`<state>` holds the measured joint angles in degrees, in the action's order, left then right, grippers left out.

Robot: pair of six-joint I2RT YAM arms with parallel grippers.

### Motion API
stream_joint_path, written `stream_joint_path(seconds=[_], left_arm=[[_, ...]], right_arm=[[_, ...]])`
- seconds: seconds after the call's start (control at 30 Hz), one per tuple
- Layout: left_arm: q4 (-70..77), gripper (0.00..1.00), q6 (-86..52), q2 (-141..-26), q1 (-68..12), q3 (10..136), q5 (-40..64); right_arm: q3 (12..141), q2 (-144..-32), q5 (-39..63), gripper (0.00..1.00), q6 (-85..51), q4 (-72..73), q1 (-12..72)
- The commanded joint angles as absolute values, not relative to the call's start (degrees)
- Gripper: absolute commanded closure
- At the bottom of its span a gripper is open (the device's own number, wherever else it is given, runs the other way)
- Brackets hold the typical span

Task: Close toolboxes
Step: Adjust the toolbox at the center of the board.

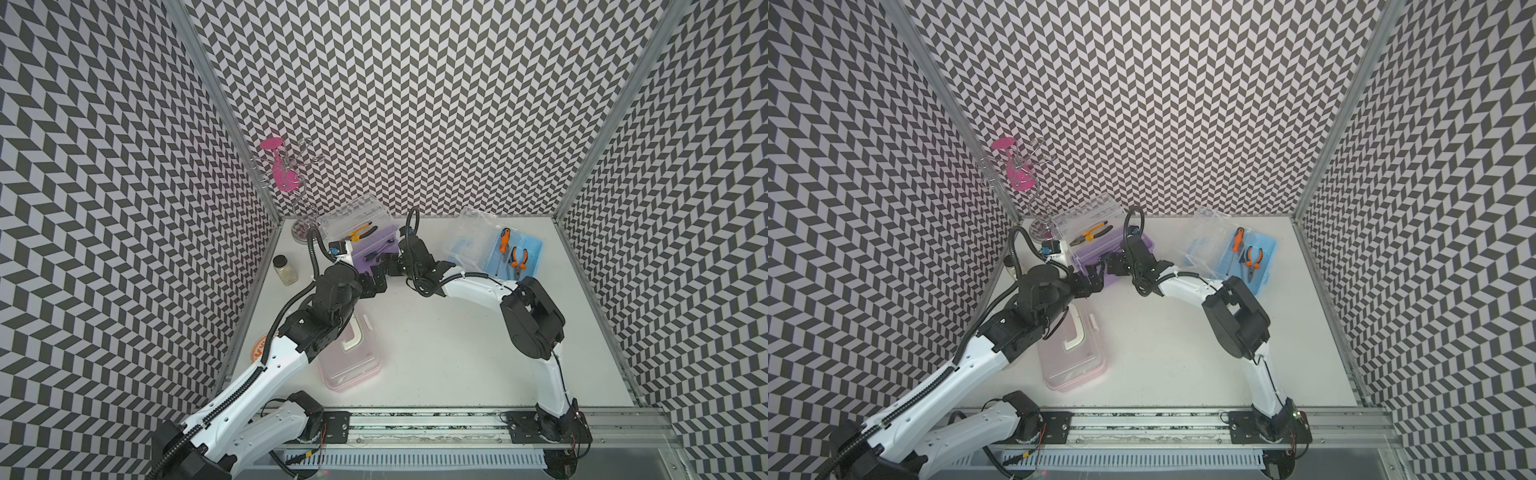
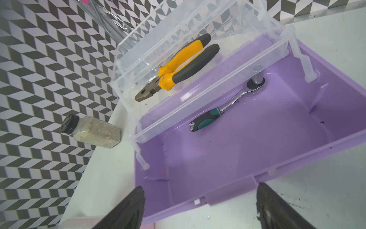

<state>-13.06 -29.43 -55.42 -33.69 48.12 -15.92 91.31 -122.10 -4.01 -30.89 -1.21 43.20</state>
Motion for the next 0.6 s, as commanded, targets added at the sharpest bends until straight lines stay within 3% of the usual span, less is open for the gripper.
stream_joint_path(seconds=[0.0, 0.57], left_arm=[[-11.43, 0.0, -29.77, -55.68, -33.14, 47.47, -14.68], [-9.8, 0.01, -29.85, -56.51, -32.43, 46.06, -13.1]], right_arm=[[93.42, -125.42, -6.34, 0.13, -29.97, -3.14, 42.56], [93.25, -128.96, -9.74, 0.17, -29.29, -7.86, 37.7]])
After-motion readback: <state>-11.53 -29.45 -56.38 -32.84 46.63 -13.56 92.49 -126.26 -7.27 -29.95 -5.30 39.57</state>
